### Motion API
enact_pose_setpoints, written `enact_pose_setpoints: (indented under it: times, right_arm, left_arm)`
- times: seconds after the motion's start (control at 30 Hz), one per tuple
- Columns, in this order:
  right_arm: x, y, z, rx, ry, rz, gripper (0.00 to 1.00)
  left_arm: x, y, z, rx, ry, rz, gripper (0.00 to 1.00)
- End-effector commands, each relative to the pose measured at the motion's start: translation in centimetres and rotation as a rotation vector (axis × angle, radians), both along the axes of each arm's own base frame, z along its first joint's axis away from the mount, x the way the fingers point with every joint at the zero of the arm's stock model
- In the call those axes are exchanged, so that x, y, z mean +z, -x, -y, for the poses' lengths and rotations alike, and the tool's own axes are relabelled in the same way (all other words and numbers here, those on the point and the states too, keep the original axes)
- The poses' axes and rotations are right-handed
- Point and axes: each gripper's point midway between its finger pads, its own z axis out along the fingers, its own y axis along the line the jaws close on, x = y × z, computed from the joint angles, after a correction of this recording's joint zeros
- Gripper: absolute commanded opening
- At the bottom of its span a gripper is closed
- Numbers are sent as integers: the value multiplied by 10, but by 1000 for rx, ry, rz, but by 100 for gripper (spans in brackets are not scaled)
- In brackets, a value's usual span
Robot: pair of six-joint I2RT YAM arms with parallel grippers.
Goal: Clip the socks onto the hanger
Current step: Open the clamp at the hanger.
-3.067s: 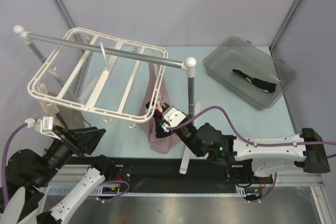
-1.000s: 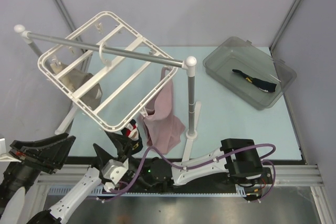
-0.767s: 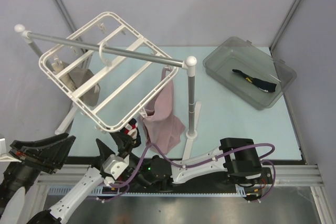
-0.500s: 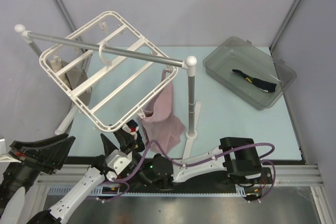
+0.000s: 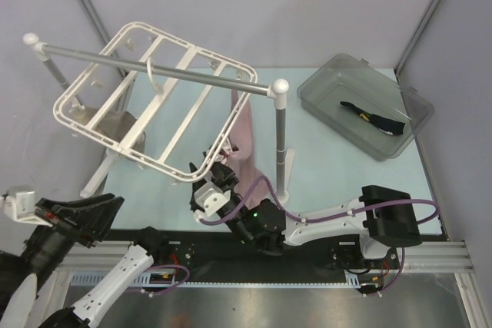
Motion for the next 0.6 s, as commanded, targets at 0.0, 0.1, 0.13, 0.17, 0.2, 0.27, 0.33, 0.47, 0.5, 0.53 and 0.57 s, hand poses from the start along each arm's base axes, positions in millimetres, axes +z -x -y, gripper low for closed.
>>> enact_pose_setpoints:
  times: [0.0, 0.1, 0.13, 0.17, 0.2, 0.27, 0.33, 0.47, 0.5, 0.53, 0.57]
  right_arm:
    - [24, -9, 26, -22, -49, -10, 48]
    - [24, -18, 36, -15, -32, -27, 49]
    - [29, -19, 41, -2, -52, -41, 49]
    - [23, -21, 39, 14, -16, -43, 49]
    - [22, -21, 38, 25, -6, -48, 49]
    - [27, -19, 41, 69, -19, -57, 49]
    - [24, -22, 42, 87, -7, -71, 49]
    - [21, -33, 51, 85, 4, -106, 50]
    - [21, -39, 55, 77, 7, -109, 50]
    - [21, -40, 55, 87, 9, -110, 50]
    - [23, -41, 58, 91, 5, -114, 50]
  left_arm:
    - [-10, -10, 18, -59, -15, -32, 45]
    - [-17, -21, 32, -95, -37, -50, 51]
    - [-17, -25, 35, -103, -45, -51, 53]
    - [-18, -27, 43, -140, -59, -52, 54]
    - [-16, -34, 50, -155, -59, -34, 58]
    - [-13, -38, 58, -187, -68, 2, 63]
    - [-6, -41, 70, -239, -68, 56, 72]
    - [-7, -54, 81, -259, -89, 69, 78]
    - [-9, -59, 80, -241, -95, 66, 78]
    - [-7, -62, 81, -237, -97, 76, 78]
    - [-6, -65, 81, -234, -106, 87, 78]
